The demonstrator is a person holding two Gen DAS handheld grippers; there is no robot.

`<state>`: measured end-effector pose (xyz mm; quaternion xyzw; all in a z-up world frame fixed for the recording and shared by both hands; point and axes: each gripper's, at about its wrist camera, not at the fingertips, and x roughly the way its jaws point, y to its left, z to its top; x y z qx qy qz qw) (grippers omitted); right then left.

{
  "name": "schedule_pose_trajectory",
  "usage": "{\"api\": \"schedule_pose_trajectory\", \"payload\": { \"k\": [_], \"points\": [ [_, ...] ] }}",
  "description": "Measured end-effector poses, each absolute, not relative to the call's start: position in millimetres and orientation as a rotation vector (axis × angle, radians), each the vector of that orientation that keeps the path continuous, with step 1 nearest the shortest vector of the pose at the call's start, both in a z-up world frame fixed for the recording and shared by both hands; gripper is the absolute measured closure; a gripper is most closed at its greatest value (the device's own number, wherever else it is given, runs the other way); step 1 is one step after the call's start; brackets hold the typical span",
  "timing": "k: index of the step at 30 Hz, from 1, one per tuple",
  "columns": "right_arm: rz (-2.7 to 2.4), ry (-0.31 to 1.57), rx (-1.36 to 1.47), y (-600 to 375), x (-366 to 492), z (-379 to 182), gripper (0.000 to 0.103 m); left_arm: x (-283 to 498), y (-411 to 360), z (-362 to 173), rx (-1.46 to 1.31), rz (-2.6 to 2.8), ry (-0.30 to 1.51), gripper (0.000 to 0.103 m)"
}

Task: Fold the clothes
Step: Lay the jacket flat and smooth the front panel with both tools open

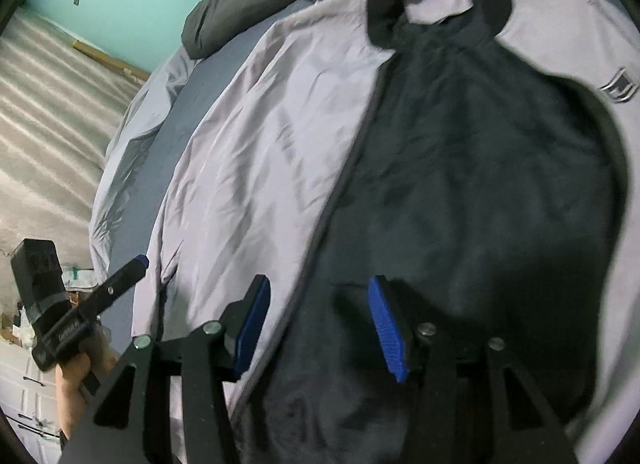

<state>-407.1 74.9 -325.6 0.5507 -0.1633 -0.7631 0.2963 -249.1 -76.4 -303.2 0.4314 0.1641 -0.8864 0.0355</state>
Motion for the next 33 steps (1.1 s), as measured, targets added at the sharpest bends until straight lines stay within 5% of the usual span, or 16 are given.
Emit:
{"api": "schedule_pose_trajectory", "payload": {
  "k": [17, 19, 21, 24, 33],
  "points": [
    [-1.946, -0.546, 1.510, 34, -390, -354, 0.050, -216, -100, -302, 1.230, -2.739, 0.611, 0.029],
    [-1.961, -0.548, 1.495, 36, -389, -353, 0.057, -216, -100, -302, 1.226, -2.747, 0.616, 0.029],
    [-1.976, -0.550, 1.480, 38, -387, -352, 0.080, -215, -101, -303, 1.230, -2.748, 0.627, 0.028],
    [-1.999, -0.553, 1.458, 41, -385, -350, 0.098, -215, -102, -305, 1.236, -2.745, 0.637, 0.028],
    [-2.085, -0.490, 1.377, 70, -397, -316, 0.101, -214, -107, -300, 1.220, -2.755, 0.660, 0.028]
  ]
}}
